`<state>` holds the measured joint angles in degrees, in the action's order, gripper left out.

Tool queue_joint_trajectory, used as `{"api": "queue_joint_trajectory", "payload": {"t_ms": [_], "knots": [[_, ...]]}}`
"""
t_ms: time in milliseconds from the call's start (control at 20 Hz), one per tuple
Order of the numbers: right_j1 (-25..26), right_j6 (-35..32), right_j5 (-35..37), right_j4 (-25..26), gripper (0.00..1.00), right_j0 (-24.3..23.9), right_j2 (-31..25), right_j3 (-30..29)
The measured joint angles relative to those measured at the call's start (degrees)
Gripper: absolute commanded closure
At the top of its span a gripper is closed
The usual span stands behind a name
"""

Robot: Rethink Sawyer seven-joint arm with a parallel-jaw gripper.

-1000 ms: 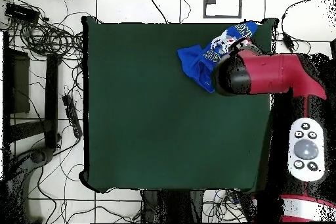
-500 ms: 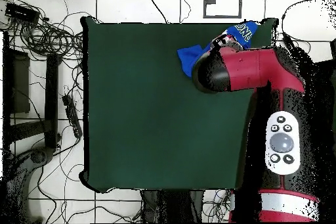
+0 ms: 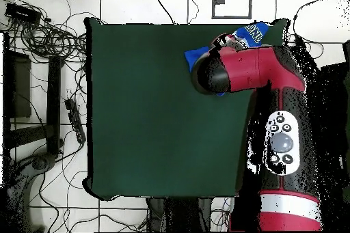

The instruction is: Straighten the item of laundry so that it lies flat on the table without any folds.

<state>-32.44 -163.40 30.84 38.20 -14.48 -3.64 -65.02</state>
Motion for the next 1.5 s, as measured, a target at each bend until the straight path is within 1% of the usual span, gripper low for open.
{"api": "queue_joint_trajectory", "payload": {"t_ms": [600, 1000, 1150, 1500], "knots": [[4.5, 0.0, 0.0, 0.0, 0.00, 3.4, 0.1, 1.0], [6.5, 0.0, 0.0, 0.0, 0.00, 4.0, 0.1, 1.0], [8.2, 0.0, 0.0, -0.1, 0.00, 4.0, 0.1, 1.0], [10.0, 0.0, 0.0, 0.0, 0.00, 4.7, 0.7, 1.0]]}}
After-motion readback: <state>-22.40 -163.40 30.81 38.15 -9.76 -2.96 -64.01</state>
